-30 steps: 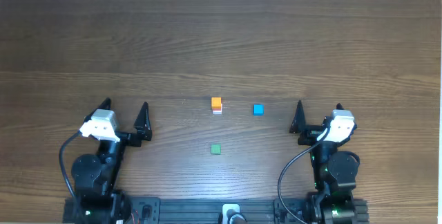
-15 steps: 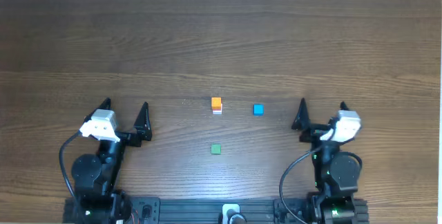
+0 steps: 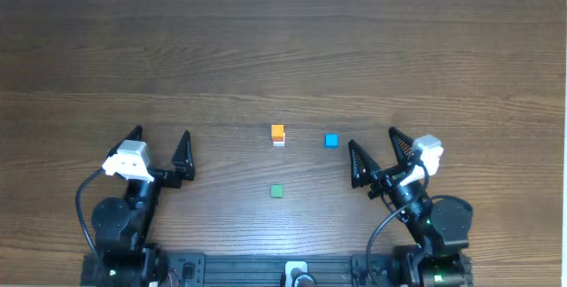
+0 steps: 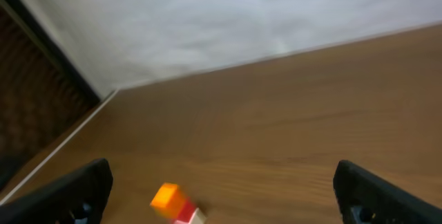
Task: Stack Cubes
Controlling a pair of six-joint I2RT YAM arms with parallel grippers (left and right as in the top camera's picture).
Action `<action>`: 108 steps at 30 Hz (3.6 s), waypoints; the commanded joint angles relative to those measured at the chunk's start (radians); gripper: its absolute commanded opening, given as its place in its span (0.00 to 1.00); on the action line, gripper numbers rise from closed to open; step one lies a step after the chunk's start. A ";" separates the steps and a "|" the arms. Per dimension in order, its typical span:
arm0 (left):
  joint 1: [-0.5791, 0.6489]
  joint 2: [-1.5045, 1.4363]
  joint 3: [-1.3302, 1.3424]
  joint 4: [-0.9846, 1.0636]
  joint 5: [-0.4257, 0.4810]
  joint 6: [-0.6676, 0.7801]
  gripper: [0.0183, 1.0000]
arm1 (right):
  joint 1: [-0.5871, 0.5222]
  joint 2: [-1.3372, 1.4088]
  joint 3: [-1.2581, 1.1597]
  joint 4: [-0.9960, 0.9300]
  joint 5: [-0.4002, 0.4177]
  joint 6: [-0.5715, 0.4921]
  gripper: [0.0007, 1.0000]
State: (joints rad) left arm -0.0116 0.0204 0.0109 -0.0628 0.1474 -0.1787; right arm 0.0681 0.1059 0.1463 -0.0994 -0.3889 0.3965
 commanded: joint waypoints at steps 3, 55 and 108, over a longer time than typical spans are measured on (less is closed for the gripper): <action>0.005 -0.014 -0.005 0.000 0.016 0.015 1.00 | 0.021 0.293 0.354 -0.303 -0.092 -0.057 0.99; 0.005 -0.014 -0.005 0.000 0.016 0.015 1.00 | 1.024 1.602 0.822 -0.613 0.608 0.688 0.88; 0.005 -0.014 -0.005 0.000 0.016 0.015 1.00 | 0.990 1.529 1.022 -0.819 0.693 0.641 0.02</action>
State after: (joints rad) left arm -0.0116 0.0128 0.0109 -0.0631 0.1513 -0.1787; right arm 1.0866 1.7088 1.0267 -0.8223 0.2134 1.0710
